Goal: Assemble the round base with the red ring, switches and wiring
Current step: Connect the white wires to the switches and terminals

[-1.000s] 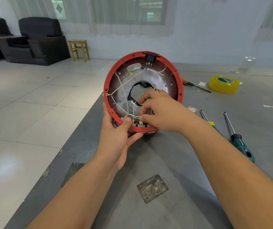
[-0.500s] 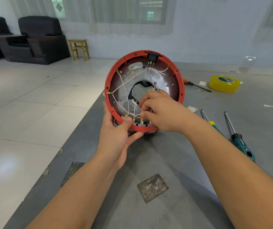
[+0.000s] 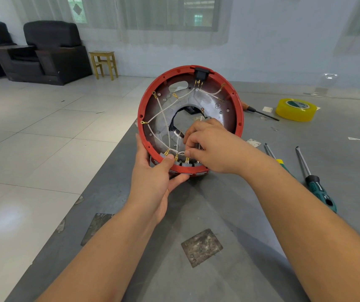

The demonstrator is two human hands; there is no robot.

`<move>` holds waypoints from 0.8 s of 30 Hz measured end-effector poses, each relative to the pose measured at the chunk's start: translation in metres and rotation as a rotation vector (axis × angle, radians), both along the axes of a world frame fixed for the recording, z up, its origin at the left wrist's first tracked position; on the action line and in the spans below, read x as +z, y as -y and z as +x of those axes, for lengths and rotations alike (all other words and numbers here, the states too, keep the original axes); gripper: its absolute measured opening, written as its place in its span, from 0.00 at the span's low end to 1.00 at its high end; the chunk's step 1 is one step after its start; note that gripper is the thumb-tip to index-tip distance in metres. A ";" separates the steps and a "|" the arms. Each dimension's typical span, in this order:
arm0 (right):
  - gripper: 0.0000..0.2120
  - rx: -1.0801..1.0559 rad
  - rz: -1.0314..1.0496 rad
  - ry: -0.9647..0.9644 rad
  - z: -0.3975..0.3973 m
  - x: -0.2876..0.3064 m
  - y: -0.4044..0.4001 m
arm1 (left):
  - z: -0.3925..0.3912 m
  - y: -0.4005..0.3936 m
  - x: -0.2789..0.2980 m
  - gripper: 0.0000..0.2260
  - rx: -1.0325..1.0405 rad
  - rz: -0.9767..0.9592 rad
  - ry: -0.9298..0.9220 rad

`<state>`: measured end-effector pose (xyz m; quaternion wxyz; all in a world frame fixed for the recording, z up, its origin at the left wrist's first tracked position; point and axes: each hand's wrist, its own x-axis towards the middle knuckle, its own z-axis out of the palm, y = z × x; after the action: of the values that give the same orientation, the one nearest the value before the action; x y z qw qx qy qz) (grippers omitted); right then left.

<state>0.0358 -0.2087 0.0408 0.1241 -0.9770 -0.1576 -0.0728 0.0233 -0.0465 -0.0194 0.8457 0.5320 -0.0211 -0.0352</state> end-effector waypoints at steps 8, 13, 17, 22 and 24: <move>0.05 0.011 -0.021 0.008 0.000 0.001 -0.003 | 0.001 0.001 -0.003 0.31 0.028 -0.022 -0.004; 0.04 0.018 -0.011 0.003 0.000 -0.001 -0.003 | 0.002 0.000 -0.004 0.31 0.045 -0.020 -0.005; 0.06 0.027 0.005 0.014 0.001 -0.004 -0.005 | 0.005 -0.002 -0.004 0.28 0.048 0.007 -0.005; 0.03 0.054 0.113 0.032 0.004 -0.002 0.002 | 0.005 -0.003 -0.001 0.32 0.053 0.036 0.017; 0.05 0.053 0.180 0.079 0.001 0.003 0.007 | 0.007 -0.005 -0.001 0.31 0.074 0.052 0.014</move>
<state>0.0373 -0.2157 0.0441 0.2070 -0.9537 -0.1812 -0.1217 0.0305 -0.0415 -0.0206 0.8323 0.5543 -0.0061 -0.0007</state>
